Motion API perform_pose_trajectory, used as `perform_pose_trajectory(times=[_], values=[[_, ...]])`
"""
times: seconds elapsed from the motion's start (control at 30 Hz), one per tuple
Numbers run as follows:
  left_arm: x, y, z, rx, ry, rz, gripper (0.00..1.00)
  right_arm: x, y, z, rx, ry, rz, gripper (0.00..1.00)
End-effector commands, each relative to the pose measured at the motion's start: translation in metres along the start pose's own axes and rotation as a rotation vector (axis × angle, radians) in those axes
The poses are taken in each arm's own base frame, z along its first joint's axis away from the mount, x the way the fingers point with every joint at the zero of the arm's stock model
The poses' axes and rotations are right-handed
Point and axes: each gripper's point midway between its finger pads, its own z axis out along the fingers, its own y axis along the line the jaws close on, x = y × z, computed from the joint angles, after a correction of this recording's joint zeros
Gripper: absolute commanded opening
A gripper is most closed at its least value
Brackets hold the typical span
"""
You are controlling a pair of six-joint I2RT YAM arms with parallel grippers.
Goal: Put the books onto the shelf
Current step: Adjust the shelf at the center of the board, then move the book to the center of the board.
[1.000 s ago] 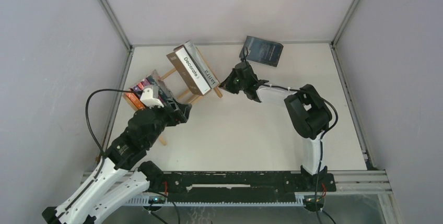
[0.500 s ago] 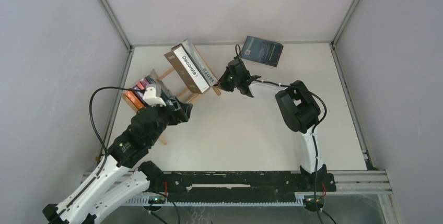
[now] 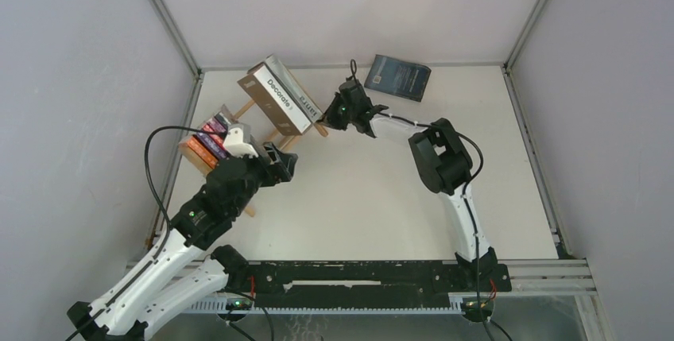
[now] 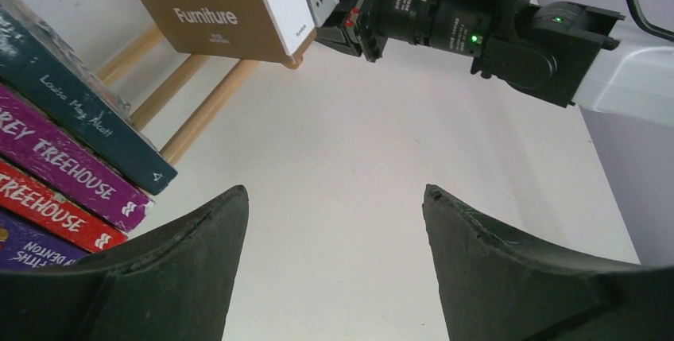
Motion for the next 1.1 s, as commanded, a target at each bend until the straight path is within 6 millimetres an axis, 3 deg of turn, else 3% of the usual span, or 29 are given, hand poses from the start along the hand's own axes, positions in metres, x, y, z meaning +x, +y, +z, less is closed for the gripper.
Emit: perform_pose_trajectory(times=[0.0,0.23,0.47,0.6,0.67,0.77,0.9,1.07], values=[[-0.010,-0.003,0.005,0.008,-0.048,-0.013,0.85,-0.001,0.079,-0.004,-0.211,0.024,-0.071,0.00],[-0.007,0.001,0.006,-0.009,-0.051,-0.029,0.85,-0.002,0.100,0.015,-0.240,0.064,-0.086,0.00],[-0.003,-0.003,0.017,-0.002,-0.043,-0.040,0.85,-0.002,0.093,0.013,-0.237,0.082,-0.084,0.00],[-0.001,-0.020,0.038,0.025,-0.010,-0.032,0.87,-0.011,0.076,-0.007,-0.218,0.064,-0.083,0.06],[-0.001,-0.032,0.051,0.052,0.011,-0.024,0.87,-0.014,0.055,-0.019,-0.184,0.056,-0.071,0.12],[-0.005,-0.054,0.073,0.095,0.033,-0.011,0.87,-0.034,0.039,-0.043,-0.176,0.002,-0.071,0.19],[-0.008,-0.082,0.108,0.141,0.061,0.008,0.87,-0.064,-0.001,-0.078,-0.117,-0.077,-0.041,0.26],[-0.011,-0.116,0.163,0.175,0.083,0.026,0.87,-0.109,-0.038,-0.120,-0.060,-0.184,-0.020,0.31]])
